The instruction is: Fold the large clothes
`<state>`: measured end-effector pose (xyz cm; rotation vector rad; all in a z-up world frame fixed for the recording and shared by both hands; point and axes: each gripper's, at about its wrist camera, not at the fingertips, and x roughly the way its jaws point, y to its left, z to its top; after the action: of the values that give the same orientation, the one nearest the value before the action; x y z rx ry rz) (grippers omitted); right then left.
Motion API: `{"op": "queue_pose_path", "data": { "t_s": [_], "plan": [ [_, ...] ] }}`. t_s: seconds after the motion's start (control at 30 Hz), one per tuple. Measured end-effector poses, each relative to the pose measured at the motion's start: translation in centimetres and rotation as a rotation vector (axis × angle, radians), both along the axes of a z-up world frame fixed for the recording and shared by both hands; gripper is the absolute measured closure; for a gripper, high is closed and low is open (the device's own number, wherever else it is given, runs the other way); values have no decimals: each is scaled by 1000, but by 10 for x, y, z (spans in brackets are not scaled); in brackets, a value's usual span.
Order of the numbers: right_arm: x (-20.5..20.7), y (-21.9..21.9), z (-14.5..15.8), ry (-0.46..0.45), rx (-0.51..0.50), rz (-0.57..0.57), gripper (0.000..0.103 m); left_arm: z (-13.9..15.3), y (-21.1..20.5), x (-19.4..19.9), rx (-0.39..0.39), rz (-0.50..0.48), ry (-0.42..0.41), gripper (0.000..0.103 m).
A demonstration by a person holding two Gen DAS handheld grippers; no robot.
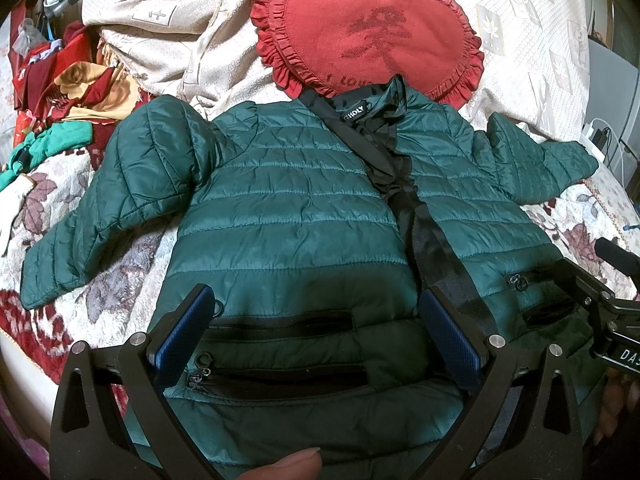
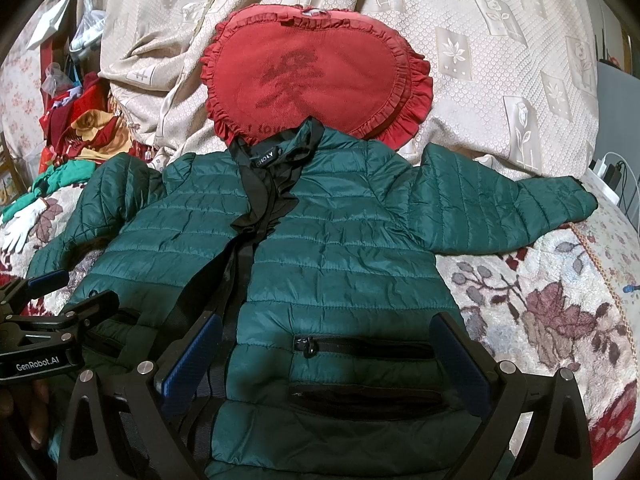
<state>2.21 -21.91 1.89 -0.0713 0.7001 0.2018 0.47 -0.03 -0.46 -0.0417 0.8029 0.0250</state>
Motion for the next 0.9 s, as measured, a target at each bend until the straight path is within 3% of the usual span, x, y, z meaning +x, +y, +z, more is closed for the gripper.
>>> {"op": "queue_pose_path", "data": {
  "t_s": [0.9],
  "plan": [
    [1, 1, -1, 4, -13, -2, 1, -1, -5, -2, -11, 0, 7, 0]
  ]
}}
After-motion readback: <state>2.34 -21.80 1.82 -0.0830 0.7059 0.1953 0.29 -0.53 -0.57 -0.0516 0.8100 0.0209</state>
